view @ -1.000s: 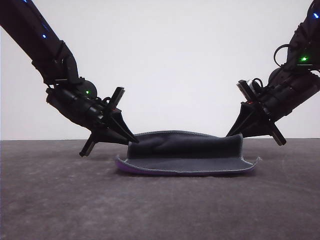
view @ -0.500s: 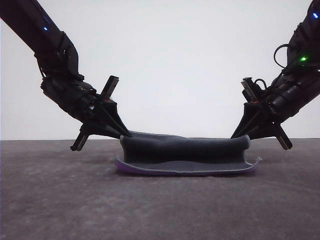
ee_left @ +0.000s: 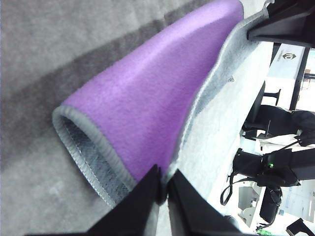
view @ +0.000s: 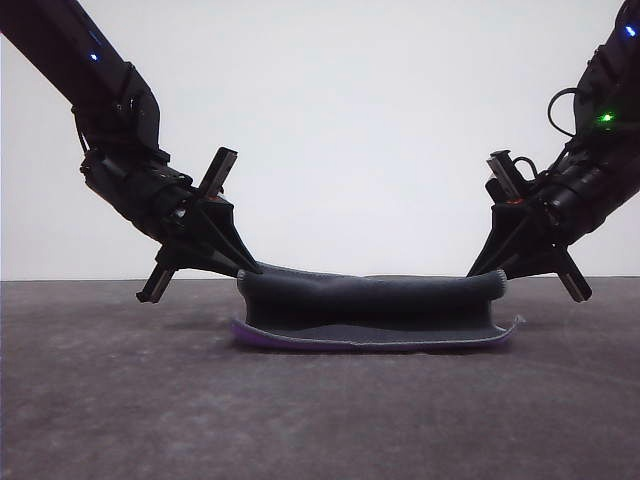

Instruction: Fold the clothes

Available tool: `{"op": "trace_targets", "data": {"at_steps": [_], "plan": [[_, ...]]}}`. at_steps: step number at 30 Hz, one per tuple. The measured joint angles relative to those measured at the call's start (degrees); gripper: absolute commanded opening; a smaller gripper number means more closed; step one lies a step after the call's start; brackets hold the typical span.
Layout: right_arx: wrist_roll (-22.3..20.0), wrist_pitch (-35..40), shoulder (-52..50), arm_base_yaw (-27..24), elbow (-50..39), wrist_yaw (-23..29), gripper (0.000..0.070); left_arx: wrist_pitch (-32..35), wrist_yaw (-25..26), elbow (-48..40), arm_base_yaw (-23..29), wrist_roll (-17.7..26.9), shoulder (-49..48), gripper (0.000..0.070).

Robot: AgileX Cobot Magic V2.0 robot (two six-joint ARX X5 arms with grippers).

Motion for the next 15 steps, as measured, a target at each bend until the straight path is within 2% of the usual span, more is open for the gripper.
{"op": "trace_targets", "data": {"at_steps": [3,7,10,13,15], "plan": [[-0.6,-0.8,0.0,0.0,0.0,-0.1,0.0025,-1.3,0.0,0.0,0.0,0.2,0.0,0.0127],[-0.9,-1.6,0.0,0.0,0.0,-0.1,0.0095,-3.7,0.0,0.0,0.0,0.8,0.0,0.0243],[-1.0,-2.5,0.0,0.0,0.0,-0.1,0.0108,-5.4,0.0,0.0,0.0,1.8,0.0,0.0245],[-1.6,-3.2,0.0,0.0,0.0,-1.1,0.0206,-6.3,0.0,0.0,0.0,2.0,0.0,0.0245],[-1.9,-3.5,0.0,0.0,0.0,-2.3,0.0238,-6.7,0.0,0.0,0.0,2.1,0.0,0.0246]]}}
